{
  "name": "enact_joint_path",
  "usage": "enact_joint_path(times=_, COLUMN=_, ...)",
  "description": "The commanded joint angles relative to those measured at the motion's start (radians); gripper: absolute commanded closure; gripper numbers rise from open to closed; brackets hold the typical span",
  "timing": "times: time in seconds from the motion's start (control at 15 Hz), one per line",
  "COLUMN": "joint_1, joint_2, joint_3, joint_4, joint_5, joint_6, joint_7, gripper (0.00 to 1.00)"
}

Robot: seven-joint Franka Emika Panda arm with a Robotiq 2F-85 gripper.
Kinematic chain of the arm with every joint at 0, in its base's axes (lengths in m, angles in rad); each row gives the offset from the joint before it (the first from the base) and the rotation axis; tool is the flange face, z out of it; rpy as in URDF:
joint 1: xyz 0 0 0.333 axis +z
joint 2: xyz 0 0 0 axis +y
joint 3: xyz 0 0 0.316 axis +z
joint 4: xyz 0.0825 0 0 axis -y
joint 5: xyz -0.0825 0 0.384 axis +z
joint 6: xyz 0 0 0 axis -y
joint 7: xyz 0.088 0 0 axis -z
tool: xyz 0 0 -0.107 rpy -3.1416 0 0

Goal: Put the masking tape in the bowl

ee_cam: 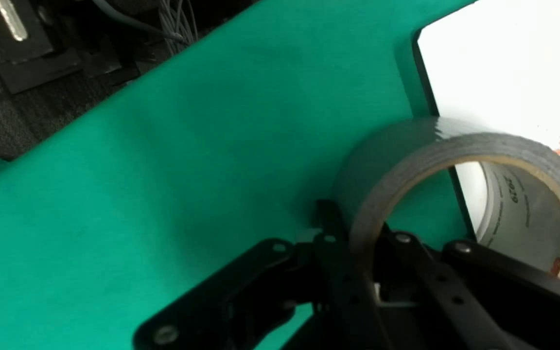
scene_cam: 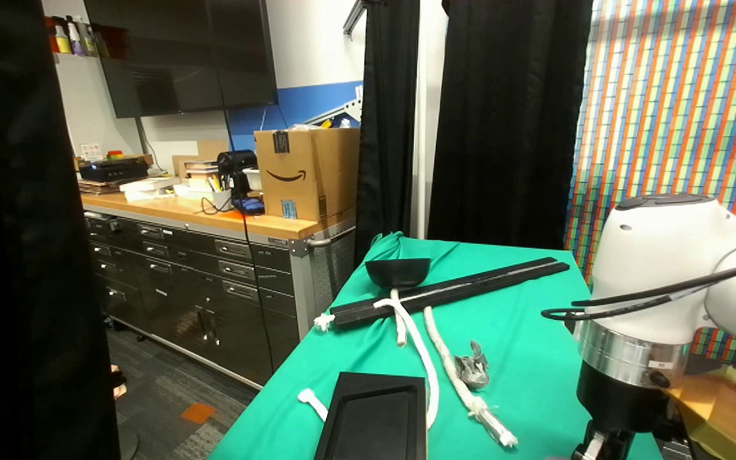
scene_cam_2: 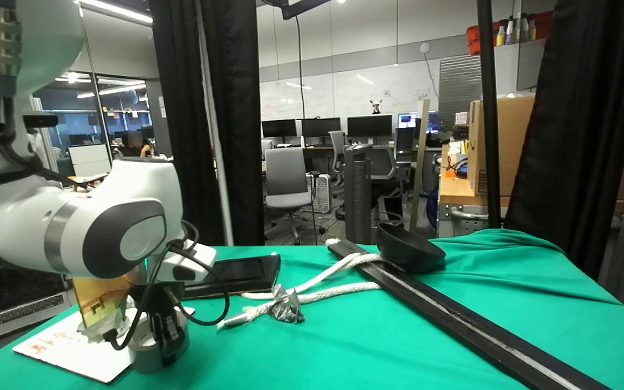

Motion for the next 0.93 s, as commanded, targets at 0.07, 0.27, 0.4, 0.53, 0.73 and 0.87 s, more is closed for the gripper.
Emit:
enact_joint_path(times=0.07, joint_1=0.004, joint_2=-0.065, joint_3=0.002, joint_4=0.000, joint_5=-0.001, joint_6=-0.039, joint_7=-0.010, gripper=0.87)
enact_joint_path(times=0.27, joint_1=-0.001, joint_2=-0.170, joint_3=0.010, joint_4=-0.018, joint_5=0.015, joint_6=-0.112, joint_7=-0.024, gripper=0.87)
enact_joint_path(times=0.4, joint_1=-0.002, joint_2=-0.251, joint_3=0.008, joint_4=-0.019, joint_5=0.016, joint_6=-0.182, joint_7=-0.025, gripper=0.87)
enact_joint_path(times=0.53, joint_1=-0.008, joint_2=-0.359, joint_3=0.002, joint_4=-0.021, joint_5=0.006, joint_6=-0.267, joint_7=-0.015, gripper=0.87)
enact_joint_path(times=0.73, joint_1=-0.041, joint_2=-0.511, joint_3=-0.012, joint_4=0.005, joint_5=-0.036, joint_6=-0.400, joint_7=-0.015, gripper=0.87)
enact_joint_path(times=0.87, joint_1=-0.080, joint_2=-0.594, joint_3=-0.024, joint_4=0.042, joint_5=-0.084, joint_6=-0.486, joint_7=-0.030, gripper=0.87)
